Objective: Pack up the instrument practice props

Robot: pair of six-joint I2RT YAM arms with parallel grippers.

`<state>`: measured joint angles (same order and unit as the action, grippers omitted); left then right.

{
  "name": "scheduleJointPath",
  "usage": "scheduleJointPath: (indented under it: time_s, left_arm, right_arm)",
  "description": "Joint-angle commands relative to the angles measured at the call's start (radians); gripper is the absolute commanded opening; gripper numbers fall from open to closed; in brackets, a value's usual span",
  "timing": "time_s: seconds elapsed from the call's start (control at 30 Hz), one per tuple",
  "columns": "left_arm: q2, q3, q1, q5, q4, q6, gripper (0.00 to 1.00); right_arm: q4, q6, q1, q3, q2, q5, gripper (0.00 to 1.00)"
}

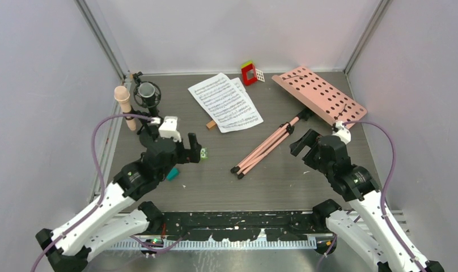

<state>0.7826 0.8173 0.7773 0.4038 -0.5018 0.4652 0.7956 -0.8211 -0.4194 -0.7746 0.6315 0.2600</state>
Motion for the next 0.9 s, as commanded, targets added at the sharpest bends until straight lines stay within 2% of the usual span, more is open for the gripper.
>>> scheduleJointPath:
  time_s: [0.0,0.1,0.17,0.33,0.37,0.5,0.57,0.73,0.87]
  left_arm:
    - [-0.166,-0.098,-0.004,0.209,-0.111,0.117,1.00]
    - [-0.250,-0.137,-0.004,0.391,-0.168,0.197,1.00]
    - [-0.246,-0.140,-0.004,0.480,-0.176,0.202,1.00]
    - [-0.062,-0.140,-0.029,0.659,-0.114,0.217,1.00]
    - [-0.028,-0.141,-0.063,0.642,-0.073,0.216,1.00]
    - [0.052,-0.203,-0.350,0.339,0.179,0.183,0.99]
    - [0.083,-0.211,-0.456,0.254,0.252,0.179,0.97]
    - [0.149,-0.195,-0.490,0.284,0.370,0.078,0.97]
    - [0.181,-0.246,-0.492,0.323,0.548,-0.013,0.94]
  right_arm:
    - [-0.054,-0.003,-0.001,0.046,-0.067,0.091,1.00]
    - [-0.074,-0.024,-0.001,0.085,-0.122,0.102,1.00]
    - [-0.084,-0.037,0.000,0.104,-0.148,0.093,1.00]
    - [-0.103,-0.048,0.000,0.133,-0.169,0.065,1.00]
    - [-0.101,-0.047,0.000,0.132,-0.167,0.059,1.00]
    - [-0.094,-0.041,-0.001,0.119,-0.159,0.039,1.00]
    - [-0.088,-0.040,0.000,0.116,-0.162,0.035,1.00]
    - [-0.085,-0.039,-0.001,0.128,-0.183,0.041,1.00]
    - [-0.091,-0.046,0.000,0.142,-0.191,0.043,1.00]
